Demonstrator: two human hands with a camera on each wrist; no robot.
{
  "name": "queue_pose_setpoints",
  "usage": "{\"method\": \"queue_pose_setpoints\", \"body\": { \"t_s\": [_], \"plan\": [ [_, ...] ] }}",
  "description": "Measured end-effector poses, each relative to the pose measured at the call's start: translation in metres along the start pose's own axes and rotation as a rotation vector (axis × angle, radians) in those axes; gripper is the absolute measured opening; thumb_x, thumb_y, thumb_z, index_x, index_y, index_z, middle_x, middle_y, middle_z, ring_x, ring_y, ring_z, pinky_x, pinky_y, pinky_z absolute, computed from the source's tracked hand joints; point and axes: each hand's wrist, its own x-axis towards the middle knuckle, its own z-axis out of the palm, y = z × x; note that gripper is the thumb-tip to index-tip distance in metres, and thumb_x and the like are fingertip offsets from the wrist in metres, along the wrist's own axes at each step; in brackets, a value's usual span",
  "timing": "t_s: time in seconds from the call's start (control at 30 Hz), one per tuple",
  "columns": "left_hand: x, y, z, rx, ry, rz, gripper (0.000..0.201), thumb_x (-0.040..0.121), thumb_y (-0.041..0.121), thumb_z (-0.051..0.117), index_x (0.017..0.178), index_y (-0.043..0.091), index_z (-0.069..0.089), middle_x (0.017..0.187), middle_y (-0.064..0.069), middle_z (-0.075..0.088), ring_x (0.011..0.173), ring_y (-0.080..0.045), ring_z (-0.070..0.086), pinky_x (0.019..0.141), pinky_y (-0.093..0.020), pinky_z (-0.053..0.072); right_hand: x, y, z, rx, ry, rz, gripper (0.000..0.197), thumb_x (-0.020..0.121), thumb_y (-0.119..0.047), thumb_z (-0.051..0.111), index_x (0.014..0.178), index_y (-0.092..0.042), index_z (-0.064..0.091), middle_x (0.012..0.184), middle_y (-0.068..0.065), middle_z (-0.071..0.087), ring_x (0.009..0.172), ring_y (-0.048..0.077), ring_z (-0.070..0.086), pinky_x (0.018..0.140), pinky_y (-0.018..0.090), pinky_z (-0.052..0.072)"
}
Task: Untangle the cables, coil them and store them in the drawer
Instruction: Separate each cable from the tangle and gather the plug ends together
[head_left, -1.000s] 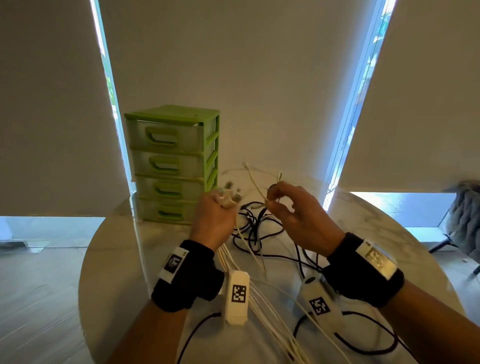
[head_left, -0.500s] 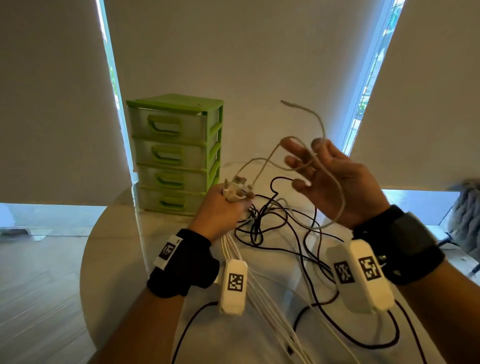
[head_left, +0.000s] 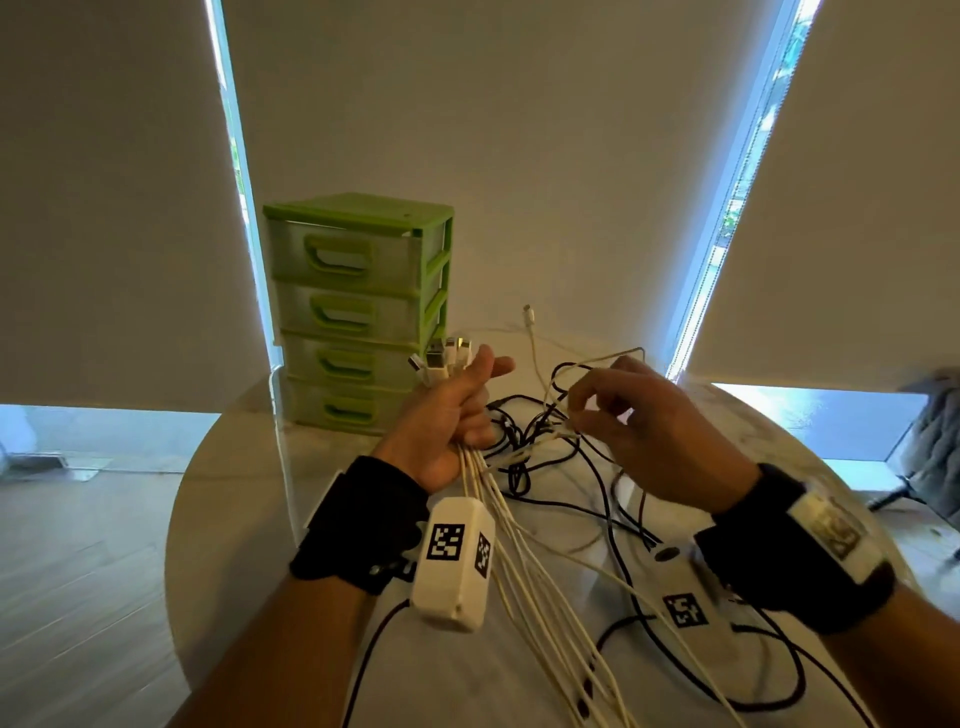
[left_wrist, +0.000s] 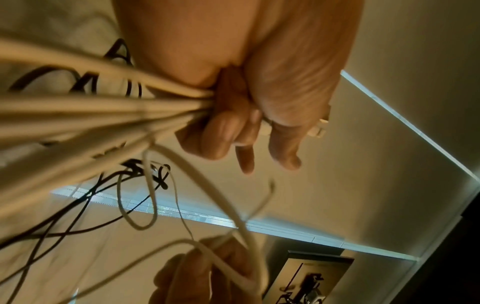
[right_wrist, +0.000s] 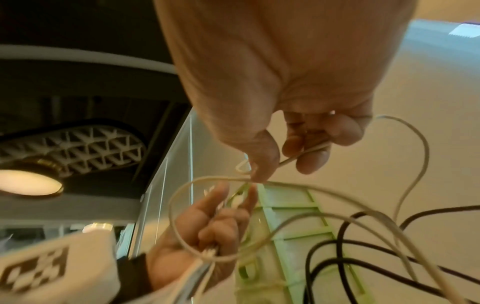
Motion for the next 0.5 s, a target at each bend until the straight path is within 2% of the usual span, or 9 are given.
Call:
{"method": "queue_pose_setpoints", "body": {
  "t_s": [0.1, 0.2, 0.33, 0.37, 0.43, 0.5],
  "plan": [
    [-0.002, -0.001, 0.003, 0.024, -0.043, 0.019, 0.039, 0.079, 0.037, 0.059, 0.102, 0.005, 0.063, 0.046, 0.009, 0.022, 0.035, -0.001, 0.020, 0.037, -0.016, 0.022, 0.002, 0.000, 0.014, -0.063, -0.043, -0.050, 0.012, 0.091, -0.017, 0.062, 0.097, -0.026, 0.067, 0.087, -0.016, 0.041, 0.080, 0.004, 0.044, 0.071, 0.015, 0.036],
    [-0.003, -0.002, 0.003, 0.028, -0.059, 0.043, 0.031, 0.080, 0.033, 0.058, 0.095, 0.008, 0.064, 0.046, 0.009, 0.024, 0.035, -0.001, 0.021, 0.039, -0.017, 0.020, 0.002, 0.002, 0.017, -0.118, -0.058, -0.083, 0.014, 0.092, -0.018, 0.061, 0.102, -0.024, 0.068, 0.090, -0.014, 0.043, 0.081, 0.006, 0.046, 0.070, 0.016, 0.038],
    [-0.004, -0.001, 0.003, -0.018, -0.094, 0.060, 0.022, 0.082, 0.032, 0.056, 0.079, 0.010, 0.059, 0.048, 0.006, 0.030, 0.033, -0.002, 0.023, 0.037, -0.016, 0.025, 0.003, 0.002, 0.014, -0.143, -0.120, -0.133, 0.014, 0.093, -0.023, 0.057, 0.103, -0.026, 0.066, 0.093, -0.010, 0.058, 0.081, 0.004, 0.056, 0.074, 0.019, 0.047],
    [-0.004, -0.001, 0.004, -0.048, -0.102, 0.065, 0.023, 0.083, 0.032, 0.054, 0.077, 0.010, 0.060, 0.050, 0.005, 0.032, 0.033, -0.002, 0.024, 0.037, -0.016, 0.027, 0.003, 0.002, 0.010, -0.147, -0.141, -0.117, 0.011, 0.093, -0.027, 0.057, 0.101, -0.028, 0.064, 0.091, -0.011, 0.062, 0.080, 0.003, 0.058, 0.074, 0.018, 0.047],
    [-0.005, 0.001, 0.002, -0.133, -0.122, 0.091, 0.028, 0.085, 0.033, 0.052, 0.070, 0.012, 0.062, 0.054, 0.003, 0.040, 0.035, -0.003, 0.029, 0.041, -0.018, 0.035, 0.001, 0.006, -0.004, -0.210, -0.233, -0.044, 0.004, 0.090, -0.036, 0.060, 0.090, -0.032, 0.061, 0.082, -0.015, 0.062, 0.075, -0.001, 0.058, 0.068, 0.009, 0.040],
    [-0.004, 0.005, -0.004, -0.245, -0.147, 0.121, 0.034, 0.087, 0.037, 0.049, 0.066, 0.015, 0.062, 0.064, 0.001, 0.051, 0.050, -0.008, 0.048, 0.055, -0.026, 0.049, 0.002, 0.021, -0.025, -0.333, -0.313, 0.051, 0.011, 0.086, -0.039, 0.067, 0.079, -0.033, 0.060, 0.075, -0.016, 0.059, 0.069, -0.004, 0.054, 0.058, 0.007, 0.036]
  ]
}}
